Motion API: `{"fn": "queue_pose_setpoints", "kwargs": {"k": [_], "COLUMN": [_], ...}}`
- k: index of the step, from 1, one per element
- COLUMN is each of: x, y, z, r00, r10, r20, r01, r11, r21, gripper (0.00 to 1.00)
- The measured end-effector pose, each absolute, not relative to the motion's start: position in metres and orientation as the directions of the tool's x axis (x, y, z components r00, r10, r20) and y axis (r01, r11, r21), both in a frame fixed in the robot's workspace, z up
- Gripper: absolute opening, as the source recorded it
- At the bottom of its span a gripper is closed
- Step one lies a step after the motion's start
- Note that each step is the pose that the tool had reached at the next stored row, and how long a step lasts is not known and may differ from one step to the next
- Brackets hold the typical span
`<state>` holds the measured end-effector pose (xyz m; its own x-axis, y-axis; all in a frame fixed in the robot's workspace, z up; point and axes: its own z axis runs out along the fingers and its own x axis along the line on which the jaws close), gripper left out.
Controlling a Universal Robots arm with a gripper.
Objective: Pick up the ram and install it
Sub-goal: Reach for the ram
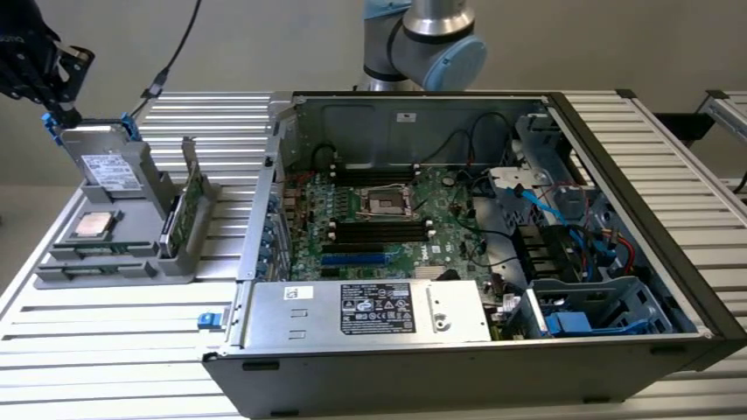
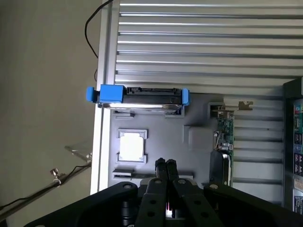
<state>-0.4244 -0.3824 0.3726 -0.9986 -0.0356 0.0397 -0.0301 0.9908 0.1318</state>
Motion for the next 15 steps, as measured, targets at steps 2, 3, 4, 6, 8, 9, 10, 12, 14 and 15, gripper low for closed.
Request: {"fn": "queue_pose_setpoints", "kwargs": {"k": [2, 3, 4, 6, 8, 9, 10, 12, 14, 15], "x": [-0.4263, -0.4275, -0.4287, -0.4300, -0.4309, -0.4312, -0.4314, -0.4316, -0.4324, -0.4333], "y": [-0.3824, -0.3824, -0.3824, -0.3822, -0.3813, -0.3808, -0.3797, -0.3781, -0.3771, -0.3771], "z": [0.3726, 0.3725, 0.3726, 0.3725, 0.3725, 0.3725, 0.3726, 0.3726, 0.3725, 0.3725], "r00": [-0.999, -0.998, -0.998, -0.998, -0.998, -0.998, -0.998, -0.998, -0.998, -0.998], "r10": [-0.040, -0.042, -0.044, -0.048, -0.050, -0.051, -0.053, -0.056, -0.058, -0.060], "r20": [0.036, 0.035, 0.035, 0.034, 0.031, 0.028, 0.021, 0.004, -0.009, -0.011], "r01": [-0.035, -0.037, -0.040, -0.044, -0.047, -0.049, -0.052, -0.055, -0.059, -0.060], "r11": [0.991, 0.991, 0.991, 0.993, 0.995, 0.996, 0.997, 0.998, 0.998, 0.998], "r21": [0.129, 0.128, 0.125, 0.113, 0.088, 0.074, 0.056, 0.035, 0.021, 0.018], "gripper": [0.10, 0.10, 0.10, 0.10, 0.10, 0.10, 0.10, 0.10, 0.10, 0.10]}}
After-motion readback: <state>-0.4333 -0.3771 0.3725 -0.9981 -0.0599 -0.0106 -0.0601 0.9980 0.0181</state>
